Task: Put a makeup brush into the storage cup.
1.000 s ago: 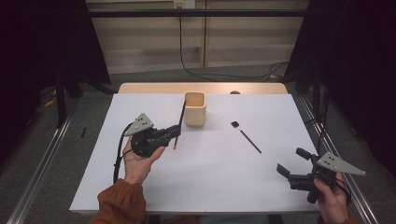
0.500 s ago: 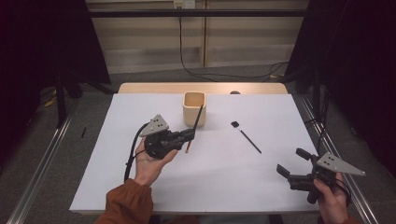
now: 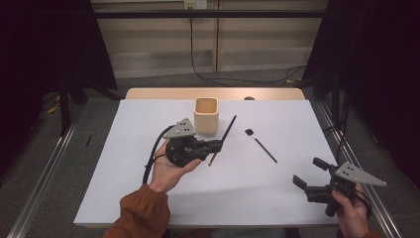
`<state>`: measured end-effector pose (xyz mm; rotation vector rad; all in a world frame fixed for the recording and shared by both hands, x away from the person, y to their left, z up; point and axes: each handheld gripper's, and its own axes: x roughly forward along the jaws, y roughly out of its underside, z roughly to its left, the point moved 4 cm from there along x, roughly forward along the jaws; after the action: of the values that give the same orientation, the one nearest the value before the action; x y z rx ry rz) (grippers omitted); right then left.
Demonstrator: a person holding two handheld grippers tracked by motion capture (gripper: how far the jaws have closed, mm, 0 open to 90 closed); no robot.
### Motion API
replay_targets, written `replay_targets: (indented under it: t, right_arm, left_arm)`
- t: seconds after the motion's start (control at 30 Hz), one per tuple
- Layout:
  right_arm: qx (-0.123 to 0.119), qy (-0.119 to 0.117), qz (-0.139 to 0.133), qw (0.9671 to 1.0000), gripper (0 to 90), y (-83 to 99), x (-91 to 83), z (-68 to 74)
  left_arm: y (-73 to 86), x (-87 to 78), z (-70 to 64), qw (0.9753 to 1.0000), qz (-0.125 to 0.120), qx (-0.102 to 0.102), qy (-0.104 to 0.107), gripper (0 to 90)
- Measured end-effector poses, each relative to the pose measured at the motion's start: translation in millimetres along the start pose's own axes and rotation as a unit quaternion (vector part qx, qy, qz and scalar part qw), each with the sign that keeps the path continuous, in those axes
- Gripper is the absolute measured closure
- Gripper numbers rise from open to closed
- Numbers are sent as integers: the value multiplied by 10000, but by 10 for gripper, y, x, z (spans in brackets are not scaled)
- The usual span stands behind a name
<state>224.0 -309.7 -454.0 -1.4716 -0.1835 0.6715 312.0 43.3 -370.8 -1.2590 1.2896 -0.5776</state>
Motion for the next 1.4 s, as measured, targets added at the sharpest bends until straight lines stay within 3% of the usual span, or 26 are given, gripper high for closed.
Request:
replay_targets:
  t: [0.13, 0.3, 0.4, 0.6, 0.67, 0.73, 0.83, 0.93, 1.0, 1.1, 1.2, 1.23, 1.27, 1.33, 1.37, 1.4]
  right_arm:
    - [9, 14, -12, 10000, 0, -3, -7, -4]
    - [-11, 17, 0, 10000, 0, -1, -8, -6]
    - [-11, -2, 18, 10000, 0, 2, -5, -1]
    - [-20, -9, 37, 10000, 0, 7, -3, -6]
    - [-26, -11, 33, 10000, 0, 6, -4, -2]
    - [-32, -13, 38, 10000, 0, 6, -4, -1]
    - [-31, -27, 47, 10000, 0, 7, -2, -2]
    - [-37, -32, 49, 10000, 0, 6, -2, 0]
    - [-39, -32, 50, 10000, 0, 7, -4, 1]
    - [-40, -34, 57, 10000, 0, 8, -5, -3]
    - [-27, -31, 55, 10000, 0, 7, -7, -8]
    - [-27, -29, 59, 10000, 0, 7, -8, -9]
    - [-36, -32, 68, 10000, 0, 8, -8, -9]
    - [-55, -60, 96, 9999, 0, 11, -6, -3]
    - [-42, -80, 110, 9999, 0, 12, -6, 1]
    - [-44, -88, 115, 9999, 0, 13, -4, 3]
  left_arm:
    - [-20, 69, -17, 9994, 306, -39, 178, 837]
    - [-50, 105, -21, 9981, 586, -36, 178, 837]
    - [-50, 131, 13, 9958, 861, -142, 276, 837]
    - [-2, 198, -27, 9887, 1462, -68, 312, 837]
    - [-15, 208, -26, 9875, 1573, 69, 113, 837]
    - [-25, 213, -20, 9842, 1763, 85, 150, 837]
    - [-19, 244, 4, 9761, 2169, 100, 117, 837]
    - [-2, 271, 45, 9731, 2301, 146, 14, 837]
    - [25, 289, 63, 9711, 2386, 81, 40, 837]
    - [79, 309, 104, 9633, 2686, -10, 23, 837]
    - [115, 312, 141, 9581, 2854, -152, -164, 837]
    - [136, 316, 139, 9557, 2937, -185, -95, 837]
    - [148, 320, 137, 9549, 2963, -205, -47, 837]
    - [193, 341, 136, 9480, 3176, -176, -63, 837]
    - [209, 353, 134, 9466, 3218, -197, -43, 837]
    - [230, 363, 132, 9422, 3346, -176, -56, 837]
